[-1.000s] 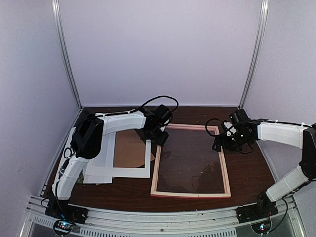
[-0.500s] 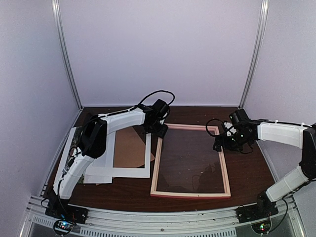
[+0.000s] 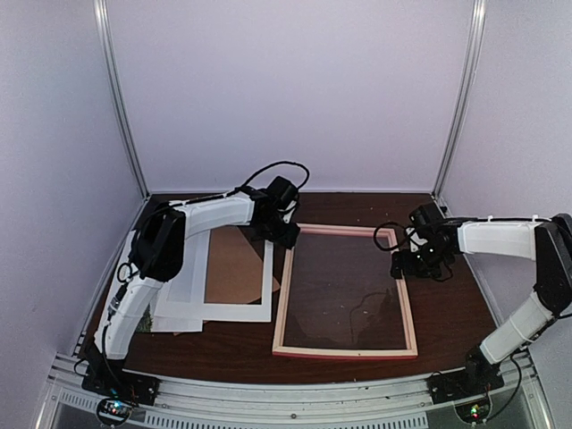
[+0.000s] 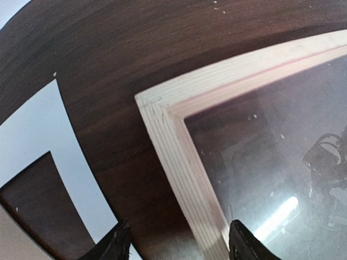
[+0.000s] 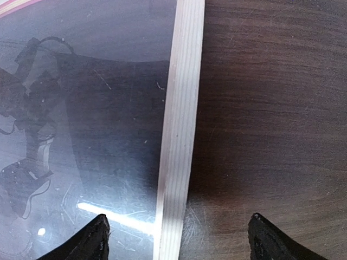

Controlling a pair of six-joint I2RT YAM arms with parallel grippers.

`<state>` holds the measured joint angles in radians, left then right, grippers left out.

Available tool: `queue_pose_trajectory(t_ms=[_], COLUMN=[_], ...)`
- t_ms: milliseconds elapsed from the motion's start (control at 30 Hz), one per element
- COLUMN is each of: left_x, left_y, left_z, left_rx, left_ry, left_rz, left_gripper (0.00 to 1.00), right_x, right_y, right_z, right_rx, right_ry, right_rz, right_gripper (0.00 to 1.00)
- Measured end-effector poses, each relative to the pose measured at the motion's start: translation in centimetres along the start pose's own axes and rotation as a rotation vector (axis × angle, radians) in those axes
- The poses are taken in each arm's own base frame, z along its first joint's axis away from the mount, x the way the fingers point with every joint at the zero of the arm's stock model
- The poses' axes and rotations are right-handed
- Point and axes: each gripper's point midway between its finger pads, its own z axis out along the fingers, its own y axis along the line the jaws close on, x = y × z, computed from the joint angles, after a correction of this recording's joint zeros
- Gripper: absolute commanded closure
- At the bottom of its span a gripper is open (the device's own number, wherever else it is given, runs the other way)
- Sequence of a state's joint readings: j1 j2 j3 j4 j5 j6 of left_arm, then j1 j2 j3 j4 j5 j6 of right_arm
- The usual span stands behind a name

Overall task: Put the photo into the frame
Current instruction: Press the glass panel onto the frame body, then move the frame body to the center of the board.

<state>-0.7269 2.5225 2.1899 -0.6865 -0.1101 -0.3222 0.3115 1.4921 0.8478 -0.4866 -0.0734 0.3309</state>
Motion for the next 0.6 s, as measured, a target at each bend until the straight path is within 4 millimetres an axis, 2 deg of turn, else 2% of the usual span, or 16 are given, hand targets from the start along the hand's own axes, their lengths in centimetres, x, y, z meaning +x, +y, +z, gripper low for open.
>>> queue_pose_trajectory(t_ms=[100, 167, 367, 433, 600], left_x=[0.4, 0.2, -0.8, -0.7, 1.7], left_y=[-0.2, -0.3, 0.2, 0.6, 2.2], left_z=[-2.0, -4.1, -12.0, -14.1, -17.1], left_rx=[0.037, 0.061, 0.092, 0.087, 0.041], left_ry=[0.004, -0.014, -0.123, -0.153, -0.165], left_rz=[-0.003, -0.007, -0.021, -0.025, -0.035], left_gripper=[0.36, 0.34, 0.30, 0.30, 0.29], right_x=[0.3, 0.6, 1.1, 1.3, 1.3], right_y=[-0.3, -0.5, -0.8, -1.0, -1.1], right_z=[0.6, 1.1, 1.9, 2.3, 2.9], right_rx=[0.018, 0.025, 0.039, 0.044, 0.042], right_ry=[0.018, 0.031, 0.059, 0.072, 0.082], right_rz=[0.008, 0.010, 0.010, 0.011, 0.019], right_gripper=[0.15, 0.17, 0.24, 0.28, 0.40])
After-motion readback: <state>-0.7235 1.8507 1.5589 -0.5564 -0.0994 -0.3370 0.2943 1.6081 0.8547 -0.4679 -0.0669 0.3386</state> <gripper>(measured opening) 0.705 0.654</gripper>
